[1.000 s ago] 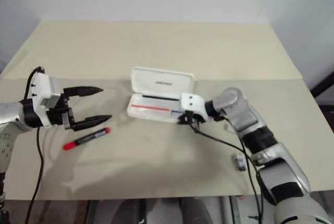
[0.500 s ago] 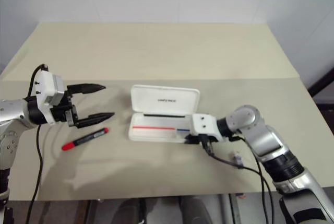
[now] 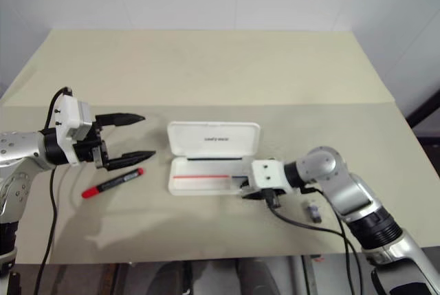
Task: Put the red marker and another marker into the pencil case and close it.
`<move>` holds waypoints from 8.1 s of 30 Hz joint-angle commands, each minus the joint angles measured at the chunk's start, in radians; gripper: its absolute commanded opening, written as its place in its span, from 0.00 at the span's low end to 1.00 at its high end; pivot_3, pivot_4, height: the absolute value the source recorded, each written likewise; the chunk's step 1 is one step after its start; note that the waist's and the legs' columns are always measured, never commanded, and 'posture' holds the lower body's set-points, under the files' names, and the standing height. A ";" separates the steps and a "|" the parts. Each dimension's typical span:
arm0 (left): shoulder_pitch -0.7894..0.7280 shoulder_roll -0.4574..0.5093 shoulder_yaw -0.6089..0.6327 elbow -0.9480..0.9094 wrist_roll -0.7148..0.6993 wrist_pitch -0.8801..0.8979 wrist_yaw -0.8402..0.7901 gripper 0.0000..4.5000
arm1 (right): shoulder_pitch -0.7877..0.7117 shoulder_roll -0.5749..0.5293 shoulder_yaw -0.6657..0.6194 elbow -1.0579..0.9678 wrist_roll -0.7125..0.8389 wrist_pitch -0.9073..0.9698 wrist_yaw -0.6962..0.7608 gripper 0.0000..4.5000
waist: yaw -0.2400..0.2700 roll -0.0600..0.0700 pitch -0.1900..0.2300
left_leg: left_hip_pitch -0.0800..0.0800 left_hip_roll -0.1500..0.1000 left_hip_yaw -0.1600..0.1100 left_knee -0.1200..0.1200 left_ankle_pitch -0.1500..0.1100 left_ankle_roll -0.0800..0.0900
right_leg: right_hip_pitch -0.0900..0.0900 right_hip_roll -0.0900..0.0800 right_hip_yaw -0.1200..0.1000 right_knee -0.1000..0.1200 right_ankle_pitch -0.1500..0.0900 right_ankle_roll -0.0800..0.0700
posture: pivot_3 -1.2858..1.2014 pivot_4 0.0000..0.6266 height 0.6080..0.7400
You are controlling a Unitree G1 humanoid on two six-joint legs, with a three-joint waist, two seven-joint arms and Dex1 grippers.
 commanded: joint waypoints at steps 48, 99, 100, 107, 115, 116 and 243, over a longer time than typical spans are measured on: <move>0.140 0.319 -0.222 0.128 0.434 -0.063 -0.117 0.66 | 0.004 0.094 -0.413 -0.209 0.492 0.155 -0.272 1.00 | 0.002 0.000 0.000 | 0.001 0.001 0.001 -0.005 0.000 0.000 | -0.002 0.000 0.000 0.001 -0.003 -0.004 | 0.52 0.24 1.00; -0.397 -0.270 -0.518 0.314 0.431 -0.203 -0.141 0.12 | 0.323 -0.097 -0.663 -0.190 0.459 0.101 -0.294 1.00 | 0.029 0.000 0.000 | 0.000 -0.002 -0.001 0.002 0.005 0.002 | 0.002 0.000 0.002 0.001 0.002 0.002 | 0.52 0.24 1.00; -0.397 -0.268 -0.527 0.325 0.449 -0.231 -0.143 0.12 | 0.326 -0.095 -0.664 -0.202 0.463 0.107 -0.302 1.00 | 0.028 0.000 0.000 | 0.000 -0.002 -0.001 0.002 0.005 0.002 | 0.002 0.000 0.002 0.001 0.002 0.003 | 0.52 0.24 1.00; -0.382 -0.311 -0.545 0.320 0.455 -0.242 -0.152 0.20 | 0.341 -0.094 -0.669 -0.242 0.480 0.127 -0.337 1.00 | 0.030 0.000 0.000 | 0.000 -0.002 -0.001 0.002 0.005 0.002 | 0.003 0.000 0.003 0.000 0.003 0.003 | 0.52 0.24 1.00; -0.372 -0.354 -0.539 0.292 0.443 -0.233 -0.127 0.80 | 0.327 -0.089 -0.651 -0.238 0.483 0.124 -0.351 1.00 | 0.030 0.000 0.000 | 0.000 -0.002 -0.001 0.002 0.005 0.002 | 0.003 0.000 0.003 0.000 0.003 0.003 | 0.52 0.24 1.00; -0.372 -0.358 -0.535 0.286 0.438 -0.231 -0.128 0.87 | 0.324 -0.088 -0.647 -0.237 0.484 0.124 -0.351 1.00 | 0.030 0.000 0.000 | 0.000 -0.002 -0.001 0.002 0.005 0.002 | 0.003 0.000 0.003 0.000 0.003 0.003 | 0.52 0.24 1.00; -0.041 0.136 -0.043 0.046 0.120 -0.126 -0.199 1.00 | -0.354 0.178 0.210 -0.110 0.073 0.589 -0.182 0.72 | -0.002 0.001 0.001 | -0.005 0.000 0.000 0.006 0.000 0.003 | -0.004 0.000 -0.001 0.001 0.000 -0.001 | 0.52 0.24 1.00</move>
